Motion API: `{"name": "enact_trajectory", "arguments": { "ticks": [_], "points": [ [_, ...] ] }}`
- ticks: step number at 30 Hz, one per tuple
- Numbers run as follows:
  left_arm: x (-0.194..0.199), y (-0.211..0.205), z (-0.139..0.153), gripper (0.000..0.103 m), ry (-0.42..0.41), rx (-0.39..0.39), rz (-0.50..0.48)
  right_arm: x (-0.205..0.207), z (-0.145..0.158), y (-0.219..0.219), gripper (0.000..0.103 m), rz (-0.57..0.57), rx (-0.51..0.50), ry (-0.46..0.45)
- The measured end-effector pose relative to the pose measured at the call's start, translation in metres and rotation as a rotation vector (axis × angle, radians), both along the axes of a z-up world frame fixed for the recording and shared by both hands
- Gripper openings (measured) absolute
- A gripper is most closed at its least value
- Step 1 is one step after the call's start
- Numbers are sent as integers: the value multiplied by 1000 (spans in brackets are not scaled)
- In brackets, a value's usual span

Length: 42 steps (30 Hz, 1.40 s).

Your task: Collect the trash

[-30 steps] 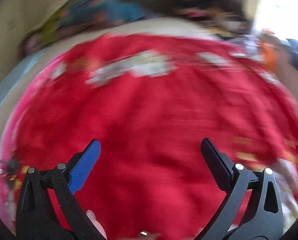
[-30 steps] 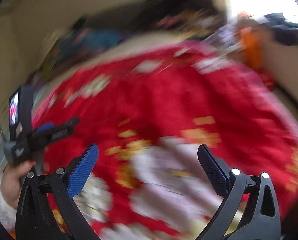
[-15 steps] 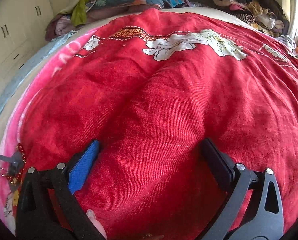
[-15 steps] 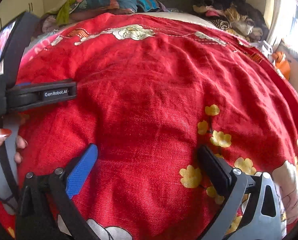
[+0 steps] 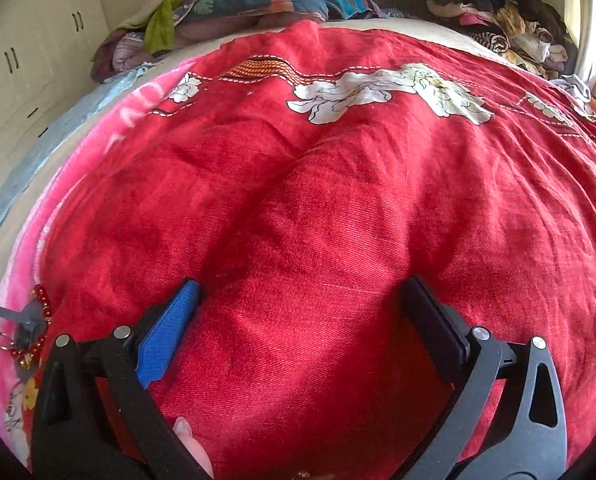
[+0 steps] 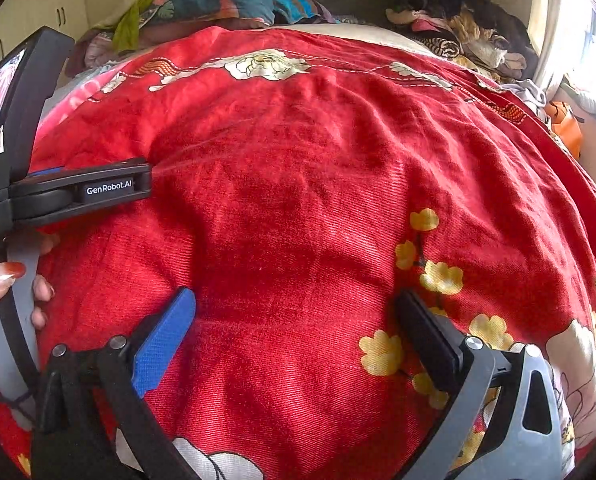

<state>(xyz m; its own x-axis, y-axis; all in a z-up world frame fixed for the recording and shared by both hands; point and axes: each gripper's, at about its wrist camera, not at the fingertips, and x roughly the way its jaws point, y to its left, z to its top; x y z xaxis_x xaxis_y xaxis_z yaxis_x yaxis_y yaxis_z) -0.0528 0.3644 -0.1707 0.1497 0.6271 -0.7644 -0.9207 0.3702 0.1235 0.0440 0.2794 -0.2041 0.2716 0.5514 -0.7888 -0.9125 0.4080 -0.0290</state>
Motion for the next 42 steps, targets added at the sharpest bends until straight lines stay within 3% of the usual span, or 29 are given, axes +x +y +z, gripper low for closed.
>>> {"name": "enact_trajectory", "arguments": {
  "ticks": [42],
  "points": [
    [2,1,1,94,12,8,1,0,0,3,98,-1,-1,-2]
  ]
}}
